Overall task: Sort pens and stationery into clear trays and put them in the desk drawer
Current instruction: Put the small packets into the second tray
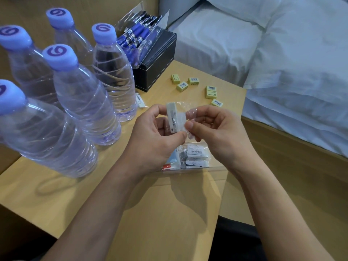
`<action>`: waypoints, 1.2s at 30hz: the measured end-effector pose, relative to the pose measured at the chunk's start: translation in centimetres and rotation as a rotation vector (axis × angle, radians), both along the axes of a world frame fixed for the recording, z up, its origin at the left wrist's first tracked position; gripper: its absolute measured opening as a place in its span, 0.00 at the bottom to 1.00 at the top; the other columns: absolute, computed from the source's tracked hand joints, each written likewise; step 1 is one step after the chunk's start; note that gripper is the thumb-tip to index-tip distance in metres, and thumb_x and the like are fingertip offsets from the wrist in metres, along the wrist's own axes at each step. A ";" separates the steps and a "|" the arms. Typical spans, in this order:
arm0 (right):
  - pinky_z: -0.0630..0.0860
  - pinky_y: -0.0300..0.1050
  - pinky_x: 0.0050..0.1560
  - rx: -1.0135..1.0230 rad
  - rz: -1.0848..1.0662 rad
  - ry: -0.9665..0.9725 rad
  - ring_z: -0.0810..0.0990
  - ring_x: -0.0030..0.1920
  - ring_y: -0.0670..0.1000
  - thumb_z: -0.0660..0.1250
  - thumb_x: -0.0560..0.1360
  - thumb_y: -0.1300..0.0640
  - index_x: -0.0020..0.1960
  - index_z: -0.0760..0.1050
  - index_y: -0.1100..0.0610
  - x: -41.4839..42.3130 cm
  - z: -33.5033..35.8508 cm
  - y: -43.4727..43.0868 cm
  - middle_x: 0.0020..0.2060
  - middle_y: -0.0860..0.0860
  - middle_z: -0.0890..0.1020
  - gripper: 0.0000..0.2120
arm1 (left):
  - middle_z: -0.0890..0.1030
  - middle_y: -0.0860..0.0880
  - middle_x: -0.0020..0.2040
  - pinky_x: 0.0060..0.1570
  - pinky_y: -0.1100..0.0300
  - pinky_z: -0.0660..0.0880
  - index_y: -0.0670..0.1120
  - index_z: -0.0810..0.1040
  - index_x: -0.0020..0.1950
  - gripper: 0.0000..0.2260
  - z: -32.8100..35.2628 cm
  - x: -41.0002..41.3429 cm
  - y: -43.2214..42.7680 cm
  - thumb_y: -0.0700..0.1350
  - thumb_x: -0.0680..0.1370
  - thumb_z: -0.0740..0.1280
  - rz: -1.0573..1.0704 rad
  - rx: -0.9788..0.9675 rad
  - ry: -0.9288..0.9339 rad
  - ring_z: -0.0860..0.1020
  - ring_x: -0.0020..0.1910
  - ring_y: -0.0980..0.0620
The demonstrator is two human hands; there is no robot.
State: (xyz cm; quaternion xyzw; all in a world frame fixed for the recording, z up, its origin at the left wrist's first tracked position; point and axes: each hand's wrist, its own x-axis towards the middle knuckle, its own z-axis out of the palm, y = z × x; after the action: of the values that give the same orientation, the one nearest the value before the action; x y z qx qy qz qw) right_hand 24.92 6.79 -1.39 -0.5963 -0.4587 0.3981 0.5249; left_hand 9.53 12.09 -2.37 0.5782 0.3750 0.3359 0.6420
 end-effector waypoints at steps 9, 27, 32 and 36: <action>0.74 0.31 0.35 -0.012 0.021 -0.035 0.80 0.32 0.42 0.70 0.75 0.72 0.49 0.81 0.63 0.5 0.1 -0.1 0.35 0.51 0.83 0.06 | 0.87 0.46 0.46 0.50 0.55 0.82 0.42 0.81 0.55 0.15 -0.2 0.3 0.1 0.35 0.70 0.77 -0.017 -0.011 0.018 0.86 0.47 0.49; 0.75 0.33 0.36 -0.046 0.080 -0.103 0.82 0.34 0.47 0.71 0.75 0.71 0.46 0.80 0.59 1.2 0.1 -0.3 0.35 0.52 0.83 0.08 | 0.87 0.47 0.46 0.52 0.45 0.82 0.45 0.83 0.54 0.14 -0.5 0.6 0.0 0.38 0.71 0.78 -0.021 0.056 0.166 0.85 0.47 0.49; 0.75 0.32 0.36 -0.048 0.057 -0.093 0.82 0.34 0.46 0.70 0.75 0.72 0.45 0.80 0.58 1.3 0.1 -0.3 0.34 0.54 0.83 0.09 | 0.87 0.46 0.45 0.50 0.47 0.83 0.45 0.83 0.53 0.15 -0.3 0.8 -0.3 0.40 0.69 0.79 0.017 0.048 0.146 0.86 0.46 0.47; 0.75 0.34 0.35 -0.060 -0.052 0.001 0.81 0.31 0.47 0.71 0.75 0.70 0.52 0.77 0.61 1.8 0.0 -0.3 0.32 0.53 0.83 0.09 | 0.87 0.47 0.47 0.48 0.53 0.83 0.46 0.79 0.60 0.18 -0.4 1.0 -0.2 0.38 0.72 0.77 0.023 -0.007 0.087 0.86 0.46 0.51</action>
State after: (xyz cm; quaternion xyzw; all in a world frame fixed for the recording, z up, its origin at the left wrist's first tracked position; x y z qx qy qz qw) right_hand 26.69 6.53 -1.36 -0.6235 -0.4307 0.3981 0.5170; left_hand 10.49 11.90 -2.73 0.5858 0.4101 0.3166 0.6232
